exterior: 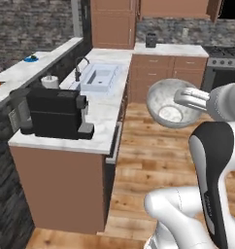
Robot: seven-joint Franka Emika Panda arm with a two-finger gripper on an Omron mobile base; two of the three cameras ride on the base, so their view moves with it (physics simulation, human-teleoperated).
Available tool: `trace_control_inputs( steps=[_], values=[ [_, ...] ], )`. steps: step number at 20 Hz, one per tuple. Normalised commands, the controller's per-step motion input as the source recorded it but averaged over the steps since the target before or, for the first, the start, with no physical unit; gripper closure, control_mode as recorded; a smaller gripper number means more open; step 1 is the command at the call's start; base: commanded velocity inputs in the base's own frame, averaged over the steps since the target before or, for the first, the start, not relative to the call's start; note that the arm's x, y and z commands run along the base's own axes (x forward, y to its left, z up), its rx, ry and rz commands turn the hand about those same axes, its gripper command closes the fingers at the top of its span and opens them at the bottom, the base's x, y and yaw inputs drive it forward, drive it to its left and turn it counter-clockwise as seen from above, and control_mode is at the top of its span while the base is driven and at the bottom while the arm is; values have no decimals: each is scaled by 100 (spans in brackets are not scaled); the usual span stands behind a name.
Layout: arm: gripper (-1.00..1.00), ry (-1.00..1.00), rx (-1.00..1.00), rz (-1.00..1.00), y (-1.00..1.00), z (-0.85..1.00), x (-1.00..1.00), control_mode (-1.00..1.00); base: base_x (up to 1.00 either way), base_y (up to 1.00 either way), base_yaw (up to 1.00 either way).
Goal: Take the smaller bowl and place it next to the appetizer plate on the dining counter , and place the larger bowl next to the plate with cooked food.
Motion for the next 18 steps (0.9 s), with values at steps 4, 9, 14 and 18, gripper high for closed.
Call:
trace_control_inputs(
  steps=[4,9,14,18],
  values=[
    [100,0,0,0,0,0,0,100,-96,71,4],
    [100,0,0,0,0,0,0,100,-52,90,1],
    [100,0,0,0,0,0,0,100,-1,100,0],
    [100,0,0,0,0,0,0,100,0,100,0]
  ],
)
